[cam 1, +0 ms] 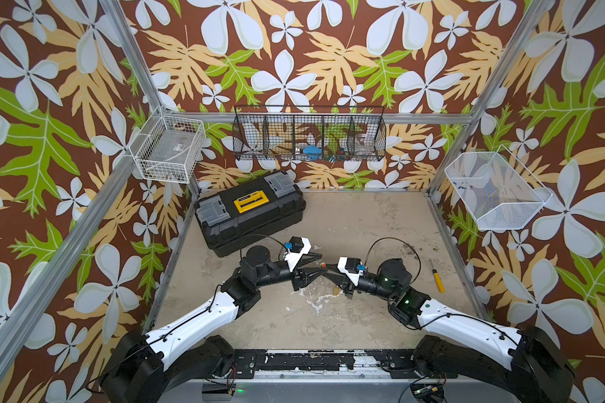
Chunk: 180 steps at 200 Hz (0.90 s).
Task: Open the lipstick cap
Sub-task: Place the lipstick at the center of the board.
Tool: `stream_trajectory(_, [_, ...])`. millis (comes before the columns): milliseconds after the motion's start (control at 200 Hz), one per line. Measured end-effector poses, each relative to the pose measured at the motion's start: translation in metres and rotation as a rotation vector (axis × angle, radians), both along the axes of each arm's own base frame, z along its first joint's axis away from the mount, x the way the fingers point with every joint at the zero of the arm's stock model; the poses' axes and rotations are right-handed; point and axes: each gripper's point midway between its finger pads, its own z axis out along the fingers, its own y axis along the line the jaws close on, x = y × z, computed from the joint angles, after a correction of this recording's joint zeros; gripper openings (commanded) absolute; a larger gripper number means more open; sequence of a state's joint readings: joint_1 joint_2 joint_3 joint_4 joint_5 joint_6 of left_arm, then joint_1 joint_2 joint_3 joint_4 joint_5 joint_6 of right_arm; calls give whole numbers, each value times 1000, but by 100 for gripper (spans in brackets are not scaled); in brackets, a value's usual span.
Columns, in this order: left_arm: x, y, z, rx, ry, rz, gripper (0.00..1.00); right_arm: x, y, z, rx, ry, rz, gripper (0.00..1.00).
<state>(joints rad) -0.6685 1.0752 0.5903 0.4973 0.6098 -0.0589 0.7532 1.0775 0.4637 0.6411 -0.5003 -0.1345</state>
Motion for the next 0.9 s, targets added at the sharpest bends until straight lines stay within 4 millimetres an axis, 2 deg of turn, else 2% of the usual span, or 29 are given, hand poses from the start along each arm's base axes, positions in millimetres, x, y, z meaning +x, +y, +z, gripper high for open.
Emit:
stream_trajectory(70, [0, 0, -1, 0, 3, -1, 31, 1, 1, 1, -1, 2, 2, 18])
stream_trajectory(100, [-1, -1, -1, 0, 5, -7, 29, 1, 2, 1, 0, 5, 1, 18])
stream_trajectory(215, [-3, -2, 0, 3, 3, -25, 29, 1, 2, 0, -3, 9, 3, 19])
stream_trajectory(641, [0, -4, 0, 2, 19, -19, 15, 4, 4, -2, -9, 41, -6, 22])
stream_trajectory(736, [1, -4, 0, 3, 20, -16, 13, 4, 3, -2, -10, 42, -8, 20])
stream_trajectory(901, [1, -4, 0, 5, 22, -16, 12, 4, 3, -2, -11, 43, -11, 23])
